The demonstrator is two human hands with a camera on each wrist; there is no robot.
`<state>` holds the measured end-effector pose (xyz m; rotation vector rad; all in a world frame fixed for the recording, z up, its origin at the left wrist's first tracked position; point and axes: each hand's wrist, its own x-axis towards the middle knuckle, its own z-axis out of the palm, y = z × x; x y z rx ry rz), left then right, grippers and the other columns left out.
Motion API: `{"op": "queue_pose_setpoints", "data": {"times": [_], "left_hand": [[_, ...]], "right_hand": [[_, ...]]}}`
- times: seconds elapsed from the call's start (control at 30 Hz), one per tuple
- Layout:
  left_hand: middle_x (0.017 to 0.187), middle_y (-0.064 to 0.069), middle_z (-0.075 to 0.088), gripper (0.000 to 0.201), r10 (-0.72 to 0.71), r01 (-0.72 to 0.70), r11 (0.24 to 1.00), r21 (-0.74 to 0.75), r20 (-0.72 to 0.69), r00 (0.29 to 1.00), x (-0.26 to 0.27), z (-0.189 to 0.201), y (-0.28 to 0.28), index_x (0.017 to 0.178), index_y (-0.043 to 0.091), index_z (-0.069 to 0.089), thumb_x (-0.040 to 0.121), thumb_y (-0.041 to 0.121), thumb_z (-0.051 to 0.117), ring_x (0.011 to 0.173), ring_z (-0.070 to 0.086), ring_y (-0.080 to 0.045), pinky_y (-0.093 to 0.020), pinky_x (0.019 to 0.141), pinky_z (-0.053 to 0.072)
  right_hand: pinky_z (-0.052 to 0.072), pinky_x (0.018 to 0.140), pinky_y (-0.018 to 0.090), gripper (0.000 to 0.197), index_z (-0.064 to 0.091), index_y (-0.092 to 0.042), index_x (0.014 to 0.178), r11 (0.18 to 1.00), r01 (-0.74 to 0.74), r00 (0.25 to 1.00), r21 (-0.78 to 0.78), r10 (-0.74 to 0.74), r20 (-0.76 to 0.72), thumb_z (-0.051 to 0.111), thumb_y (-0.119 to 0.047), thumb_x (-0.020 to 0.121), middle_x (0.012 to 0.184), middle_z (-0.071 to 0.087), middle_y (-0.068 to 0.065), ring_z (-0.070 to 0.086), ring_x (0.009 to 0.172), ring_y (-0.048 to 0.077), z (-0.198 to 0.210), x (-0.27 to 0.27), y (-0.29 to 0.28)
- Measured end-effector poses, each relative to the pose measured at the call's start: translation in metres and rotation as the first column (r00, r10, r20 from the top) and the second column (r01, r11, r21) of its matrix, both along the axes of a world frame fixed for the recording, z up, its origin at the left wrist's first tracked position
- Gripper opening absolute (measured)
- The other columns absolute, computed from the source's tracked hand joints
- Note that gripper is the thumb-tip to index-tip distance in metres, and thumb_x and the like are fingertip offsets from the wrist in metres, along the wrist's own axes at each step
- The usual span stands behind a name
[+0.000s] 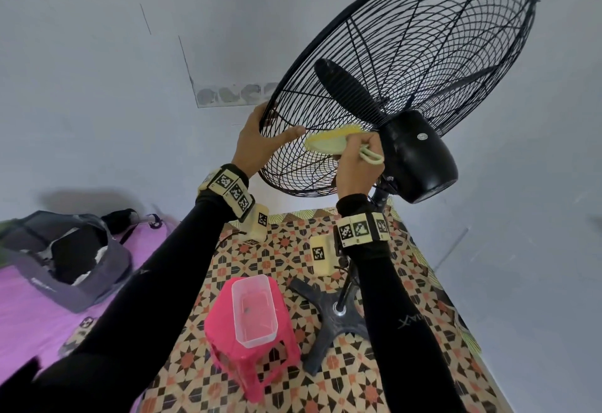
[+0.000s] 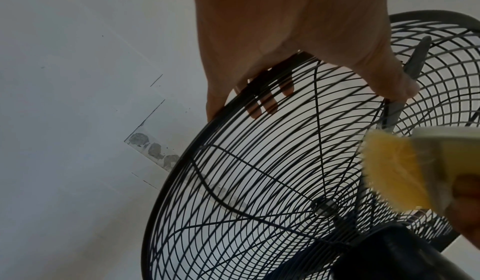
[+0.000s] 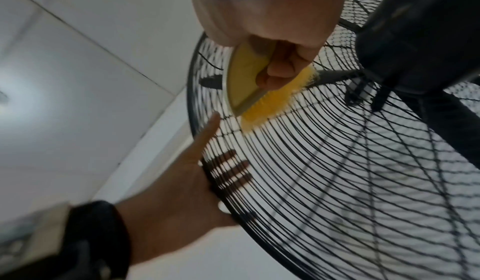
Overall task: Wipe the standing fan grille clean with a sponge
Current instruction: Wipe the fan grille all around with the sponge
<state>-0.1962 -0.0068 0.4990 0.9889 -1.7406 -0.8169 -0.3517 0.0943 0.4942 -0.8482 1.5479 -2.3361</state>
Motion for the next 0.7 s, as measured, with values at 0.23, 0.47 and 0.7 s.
{"op": "queue_pose_setpoints", "data": {"times": [0.23, 0.47, 0.7], "left_hand": [[0.141, 0.009, 0.059, 0.095, 0.002, -0.002, 1.000, 0.011, -0.009, 1.000, -0.001, 0.000, 0.001, 0.150, 0.028, 0.047, 0.073, 0.072, 0.082, 0.130, 0.054, -0.010, -0.029, 0.107, 0.042], [0.140, 0.008, 0.059, 0.100, -0.006, 0.006, 1.000, -0.001, -0.022, 1.000, -0.001, -0.001, 0.001, 0.149, 0.027, 0.047, 0.069, 0.078, 0.079, 0.128, 0.055, -0.010, -0.031, 0.107, 0.044], [0.138, 0.006, 0.060, 0.095, 0.000, 0.000, 1.000, -0.016, -0.028, 1.000, -0.001, -0.002, -0.003, 0.145, 0.023, 0.049, 0.071, 0.074, 0.081, 0.126, 0.056, -0.010, -0.017, 0.098, 0.041]], "right_hand": [[0.061, 0.064, 0.042, 0.015, 0.056, -0.015, 0.082, 0.897, -0.172, 0.969, 0.408, 0.228, -0.093, 0.055, -0.023, 0.095, 0.076, 0.066, 0.000, 0.068, 0.072, 0.023, -0.049, -0.005, -0.023], [0.056, 0.068, 0.040, 0.018, 0.055, -0.018, 0.076, 0.971, 0.084, 0.984, 0.224, -0.045, -0.173, 0.053, -0.025, 0.092, 0.060, 0.059, -0.003, 0.063, 0.071, 0.034, -0.004, -0.033, -0.019], [0.062, 0.062, 0.048, 0.015, 0.057, -0.015, 0.082, 0.920, -0.087, 0.974, 0.383, 0.159, -0.160, 0.056, -0.019, 0.096, 0.077, 0.067, 0.004, 0.070, 0.070, 0.027, -0.030, -0.028, -0.024]]}}
